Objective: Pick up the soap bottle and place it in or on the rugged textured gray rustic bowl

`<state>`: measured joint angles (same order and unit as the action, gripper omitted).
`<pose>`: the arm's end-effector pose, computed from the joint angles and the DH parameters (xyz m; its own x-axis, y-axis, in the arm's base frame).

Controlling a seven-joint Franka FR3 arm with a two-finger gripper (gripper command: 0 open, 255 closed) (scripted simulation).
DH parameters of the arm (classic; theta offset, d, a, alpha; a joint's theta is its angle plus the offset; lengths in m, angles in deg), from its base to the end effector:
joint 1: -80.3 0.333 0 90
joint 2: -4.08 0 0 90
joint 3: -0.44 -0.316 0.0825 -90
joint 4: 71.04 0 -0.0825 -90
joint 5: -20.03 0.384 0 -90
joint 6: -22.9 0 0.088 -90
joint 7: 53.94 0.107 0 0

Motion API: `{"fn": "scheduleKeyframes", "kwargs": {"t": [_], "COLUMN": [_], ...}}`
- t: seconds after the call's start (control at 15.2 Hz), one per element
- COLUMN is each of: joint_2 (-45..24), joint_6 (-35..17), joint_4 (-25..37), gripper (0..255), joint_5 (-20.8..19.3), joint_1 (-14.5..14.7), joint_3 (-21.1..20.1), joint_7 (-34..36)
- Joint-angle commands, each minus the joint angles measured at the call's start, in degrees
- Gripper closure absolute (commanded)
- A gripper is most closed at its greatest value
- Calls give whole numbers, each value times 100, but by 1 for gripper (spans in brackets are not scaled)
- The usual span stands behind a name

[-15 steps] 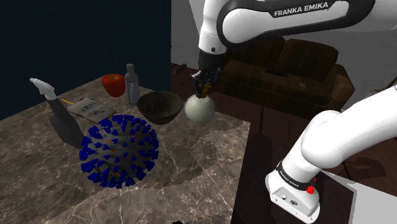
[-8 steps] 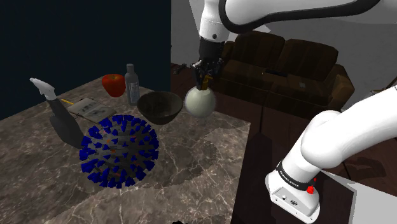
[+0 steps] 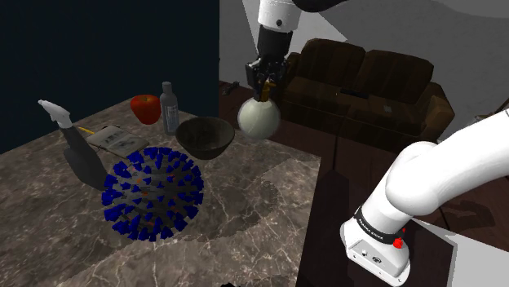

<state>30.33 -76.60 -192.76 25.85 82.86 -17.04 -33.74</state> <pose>0.3893 0.1747 0.5870 0.9972 -0.0428 0.0607 -0.0436 -0.9990 0.0121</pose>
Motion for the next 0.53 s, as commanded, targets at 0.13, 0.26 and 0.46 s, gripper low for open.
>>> {"fn": "scheduleKeyframes", "kwargs": {"t": [0.13,0.26,0.46], "joint_2": [-34,-64,-119], "joint_6": [294,445,671], "joint_4": [327,508,787], "gripper": [255,255,255], "joint_5": [-24,-36,-55], "joint_1": [-18,-26,-39], "joint_3": [30,38,47], "joint_7": [-10,-6,1]}}
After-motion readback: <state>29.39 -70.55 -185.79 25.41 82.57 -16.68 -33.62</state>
